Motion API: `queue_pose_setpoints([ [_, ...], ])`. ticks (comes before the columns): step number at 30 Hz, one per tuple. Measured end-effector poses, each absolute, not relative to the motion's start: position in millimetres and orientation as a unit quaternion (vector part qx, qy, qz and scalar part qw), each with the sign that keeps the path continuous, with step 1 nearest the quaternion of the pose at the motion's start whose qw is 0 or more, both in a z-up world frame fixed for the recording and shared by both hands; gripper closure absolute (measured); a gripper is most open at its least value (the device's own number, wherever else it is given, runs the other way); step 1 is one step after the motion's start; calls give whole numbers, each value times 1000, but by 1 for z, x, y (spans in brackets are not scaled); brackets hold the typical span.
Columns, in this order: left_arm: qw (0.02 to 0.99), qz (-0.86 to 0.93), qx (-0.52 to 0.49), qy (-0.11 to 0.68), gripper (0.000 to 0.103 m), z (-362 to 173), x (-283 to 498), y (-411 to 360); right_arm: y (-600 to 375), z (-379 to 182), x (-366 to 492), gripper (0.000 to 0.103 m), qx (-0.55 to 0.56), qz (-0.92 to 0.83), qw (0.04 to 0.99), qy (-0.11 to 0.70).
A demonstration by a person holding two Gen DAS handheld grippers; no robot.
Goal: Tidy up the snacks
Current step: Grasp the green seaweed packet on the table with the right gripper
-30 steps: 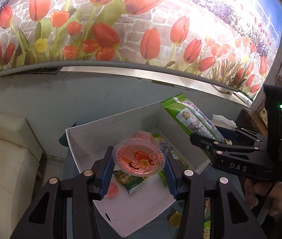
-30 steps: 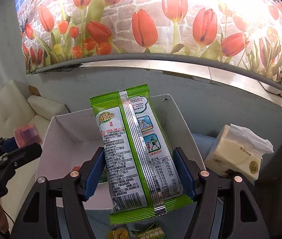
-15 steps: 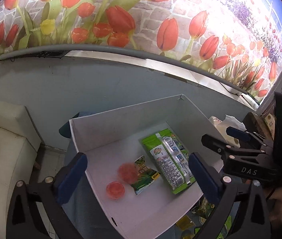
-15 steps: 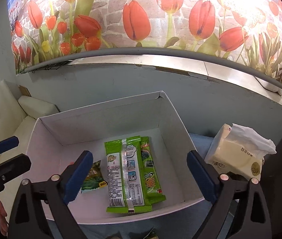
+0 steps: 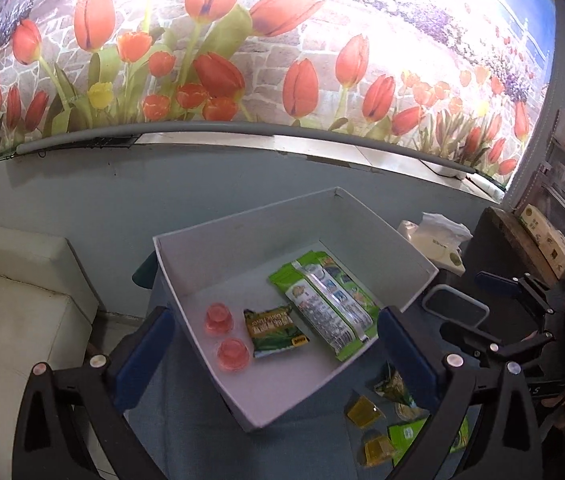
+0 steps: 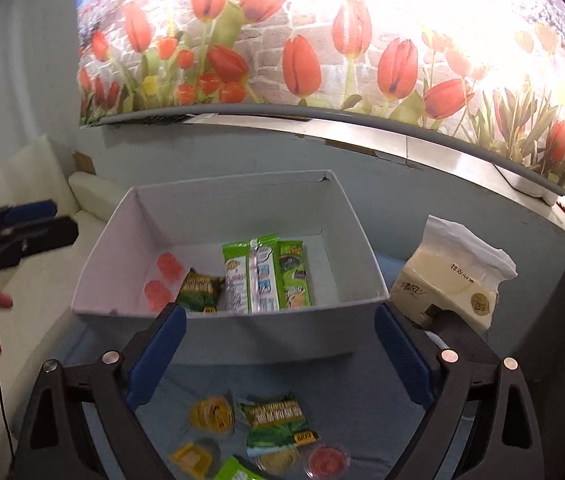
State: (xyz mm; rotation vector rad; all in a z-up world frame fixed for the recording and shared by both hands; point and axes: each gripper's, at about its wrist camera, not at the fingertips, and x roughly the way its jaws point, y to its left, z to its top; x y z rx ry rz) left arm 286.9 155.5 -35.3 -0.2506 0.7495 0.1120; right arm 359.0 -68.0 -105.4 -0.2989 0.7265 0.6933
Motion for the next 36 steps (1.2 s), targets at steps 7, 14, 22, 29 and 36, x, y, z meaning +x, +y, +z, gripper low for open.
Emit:
queue_pose_setpoints([
  [7, 926, 22, -90, 367, 0, -49, 224, 107, -136, -149, 293, 0, -188, 392, 828, 353],
  [14, 916, 6, -112, 385, 0, -91, 166, 58, -164, -201, 263, 0, -242, 418, 793, 370],
  [22, 895, 10, -142, 422, 0, -125, 129, 33, -151, -238, 266, 0, -278, 437, 767, 378],
  [29, 897, 19, -146, 417, 0, -121, 122, 34, -141, -257, 294, 0, -280, 468, 733, 407],
  [36, 894, 29, -141, 425, 0, -127, 128, 37, -154, -258, 281, 3, -244, 445, 760, 407],
])
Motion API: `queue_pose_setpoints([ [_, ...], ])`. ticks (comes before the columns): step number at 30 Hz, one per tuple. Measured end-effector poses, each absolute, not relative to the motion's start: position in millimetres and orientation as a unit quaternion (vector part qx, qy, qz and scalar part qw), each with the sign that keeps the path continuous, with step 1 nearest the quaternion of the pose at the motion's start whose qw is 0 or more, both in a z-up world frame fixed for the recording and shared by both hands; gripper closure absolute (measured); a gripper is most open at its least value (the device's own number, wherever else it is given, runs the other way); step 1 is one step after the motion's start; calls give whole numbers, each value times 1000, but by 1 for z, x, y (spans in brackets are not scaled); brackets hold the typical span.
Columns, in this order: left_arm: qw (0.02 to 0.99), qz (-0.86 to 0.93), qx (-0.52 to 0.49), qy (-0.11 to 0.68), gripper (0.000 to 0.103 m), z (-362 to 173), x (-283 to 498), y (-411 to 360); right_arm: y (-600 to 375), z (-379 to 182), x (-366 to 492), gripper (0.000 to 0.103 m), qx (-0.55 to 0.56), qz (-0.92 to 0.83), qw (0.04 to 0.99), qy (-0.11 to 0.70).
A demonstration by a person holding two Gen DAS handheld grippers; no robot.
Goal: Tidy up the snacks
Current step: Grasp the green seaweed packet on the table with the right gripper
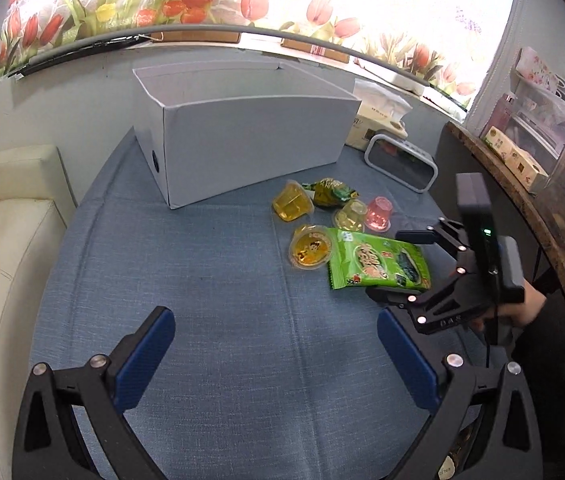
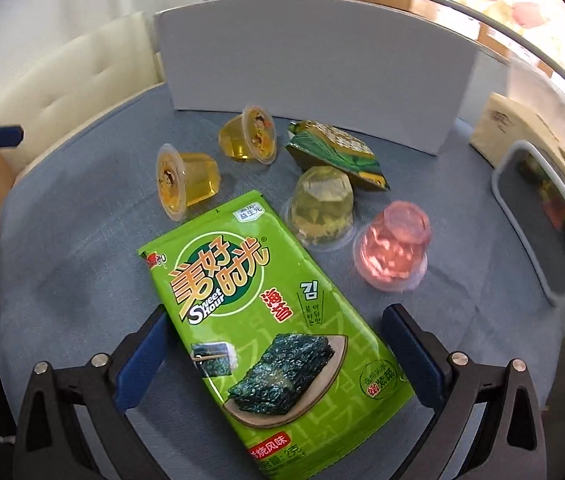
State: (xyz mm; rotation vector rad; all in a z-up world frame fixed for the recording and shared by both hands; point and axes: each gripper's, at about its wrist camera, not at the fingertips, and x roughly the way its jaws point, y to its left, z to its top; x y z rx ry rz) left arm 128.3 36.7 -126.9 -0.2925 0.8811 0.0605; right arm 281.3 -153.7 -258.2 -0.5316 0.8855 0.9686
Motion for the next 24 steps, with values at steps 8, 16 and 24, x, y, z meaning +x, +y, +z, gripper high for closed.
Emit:
queue_pose_setpoints([
  [8, 897, 24, -125, 424, 0, -132, 138, 31, -175, -248, 250, 11, -214, 382, 791, 428],
  [16, 901, 9, -116, 419, 0, -138, 166, 19, -213, -226, 207, 12, -125, 304, 835, 442],
  [24, 893, 17, -105, 438, 0, -163, 216, -3, -239, -231, 178, 13, -105, 255, 850, 448],
])
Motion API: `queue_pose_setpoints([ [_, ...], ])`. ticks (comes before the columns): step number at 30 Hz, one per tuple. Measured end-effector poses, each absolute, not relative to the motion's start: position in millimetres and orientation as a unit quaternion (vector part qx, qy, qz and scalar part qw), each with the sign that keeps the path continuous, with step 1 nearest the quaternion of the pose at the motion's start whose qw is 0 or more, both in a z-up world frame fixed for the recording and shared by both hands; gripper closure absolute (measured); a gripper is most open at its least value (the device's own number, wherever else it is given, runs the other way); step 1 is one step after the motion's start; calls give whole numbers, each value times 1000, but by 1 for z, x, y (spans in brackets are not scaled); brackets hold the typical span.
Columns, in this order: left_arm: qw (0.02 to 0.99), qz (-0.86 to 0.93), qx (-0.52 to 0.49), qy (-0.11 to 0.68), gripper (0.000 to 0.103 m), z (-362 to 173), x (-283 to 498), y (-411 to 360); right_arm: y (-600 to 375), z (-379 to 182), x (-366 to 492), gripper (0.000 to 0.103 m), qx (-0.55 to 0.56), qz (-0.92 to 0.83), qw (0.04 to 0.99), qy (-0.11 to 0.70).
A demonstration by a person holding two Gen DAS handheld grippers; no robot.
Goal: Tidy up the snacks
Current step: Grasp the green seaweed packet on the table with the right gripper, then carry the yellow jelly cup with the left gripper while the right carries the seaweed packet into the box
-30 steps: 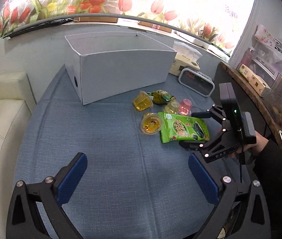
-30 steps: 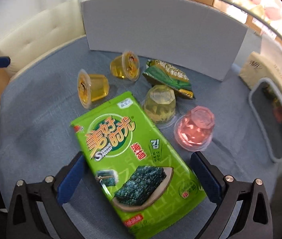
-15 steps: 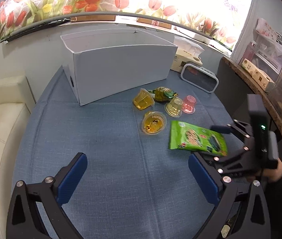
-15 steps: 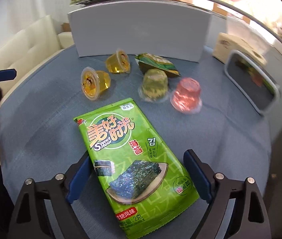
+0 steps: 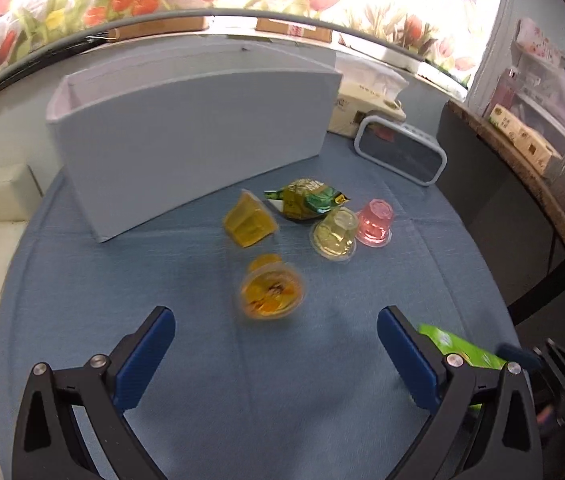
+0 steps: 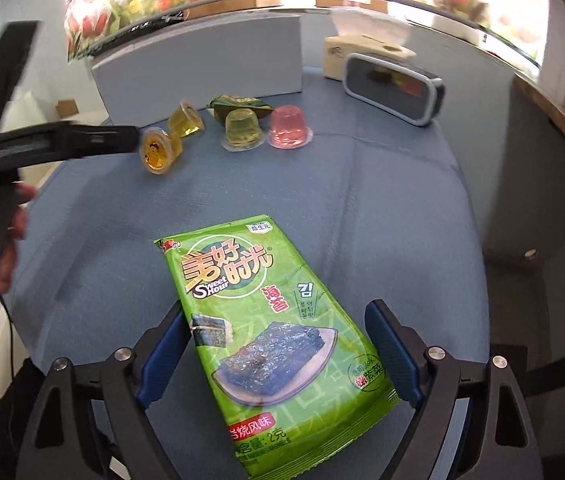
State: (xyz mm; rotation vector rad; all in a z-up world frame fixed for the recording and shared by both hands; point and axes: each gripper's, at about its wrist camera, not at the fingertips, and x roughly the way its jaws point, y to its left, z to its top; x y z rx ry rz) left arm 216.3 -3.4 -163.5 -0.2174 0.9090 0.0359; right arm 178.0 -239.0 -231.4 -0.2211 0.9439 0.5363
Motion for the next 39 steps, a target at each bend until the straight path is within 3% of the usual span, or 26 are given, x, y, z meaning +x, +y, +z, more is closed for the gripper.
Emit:
queue_pose_setpoints([
  [9, 881, 40, -85, 463, 1, -195, 246, -16, -258, -209, 175, 13, -72, 253, 867, 424],
  [11, 879, 42, -87, 467, 6, -200, 250, -16, -259, -207, 173, 13, -82, 249, 868, 423],
  [13, 880, 52, -69, 467, 22, -202, 253, -18, -260, -206, 171, 13, -78, 251, 866, 425],
  [17, 883, 59, -55, 463, 38, -201, 254, -18, -260, -202, 166, 13, -77, 254, 867, 422],
  [19, 883, 66, -45, 462, 51, -200, 252, -17, -260, -201, 165, 13, -74, 258, 866, 421],
  [28, 888, 48, -65, 453, 52, -187, 238, -3, -254, -198, 164, 13, -75, 261, 868, 416],
  [39, 907, 4, -68, 416, 52, -127, 195, 9, -229, -173, 178, 13, -89, 260, 879, 390],
])
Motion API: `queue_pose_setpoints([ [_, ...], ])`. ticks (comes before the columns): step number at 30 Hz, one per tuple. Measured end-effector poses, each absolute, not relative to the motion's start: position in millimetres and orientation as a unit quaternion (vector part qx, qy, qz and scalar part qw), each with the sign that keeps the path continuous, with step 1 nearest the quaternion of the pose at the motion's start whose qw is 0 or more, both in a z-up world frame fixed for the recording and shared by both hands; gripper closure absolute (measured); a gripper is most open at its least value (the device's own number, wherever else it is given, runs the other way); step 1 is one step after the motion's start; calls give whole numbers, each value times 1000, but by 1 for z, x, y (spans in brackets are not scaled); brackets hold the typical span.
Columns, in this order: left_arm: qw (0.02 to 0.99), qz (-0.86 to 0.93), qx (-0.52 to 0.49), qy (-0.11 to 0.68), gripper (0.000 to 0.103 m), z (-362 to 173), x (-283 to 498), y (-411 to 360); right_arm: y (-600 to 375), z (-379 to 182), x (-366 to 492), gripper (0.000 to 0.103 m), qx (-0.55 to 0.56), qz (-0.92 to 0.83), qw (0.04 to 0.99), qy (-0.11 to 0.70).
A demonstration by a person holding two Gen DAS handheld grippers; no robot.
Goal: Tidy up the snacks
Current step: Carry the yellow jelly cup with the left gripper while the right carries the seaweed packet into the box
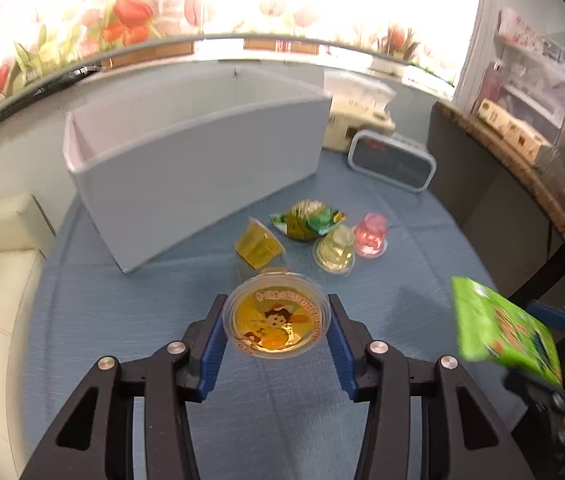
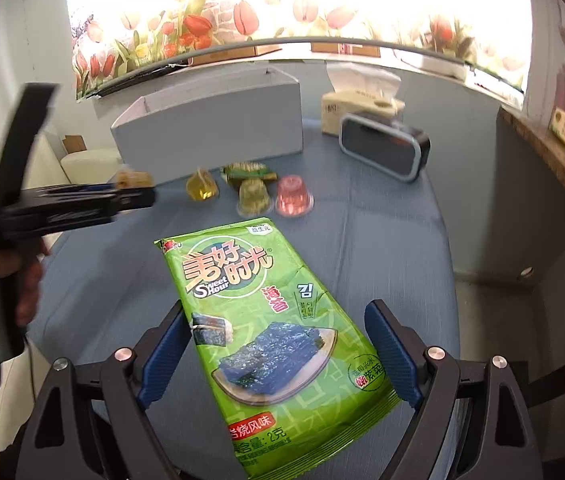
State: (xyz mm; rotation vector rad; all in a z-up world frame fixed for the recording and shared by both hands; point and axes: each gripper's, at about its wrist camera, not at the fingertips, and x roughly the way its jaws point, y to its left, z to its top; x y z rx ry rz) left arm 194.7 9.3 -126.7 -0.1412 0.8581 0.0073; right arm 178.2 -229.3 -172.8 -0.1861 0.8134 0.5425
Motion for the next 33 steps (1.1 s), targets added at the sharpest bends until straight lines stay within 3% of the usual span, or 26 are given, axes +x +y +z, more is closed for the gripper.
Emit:
queue_pose_setpoints([
  [9, 925, 5, -89, 369, 52, -66, 183, 47, -178, -128, 221, 13, -91, 281, 889, 350],
  [20, 938, -2, -101, 333, 52, -13, 247, 101, -99, -66, 307, 13, -124, 275, 905, 301],
  [33, 927, 10, -116, 356, 52, -20, 340, 154, -44, -85, 410, 13, -118, 272, 895, 332],
])
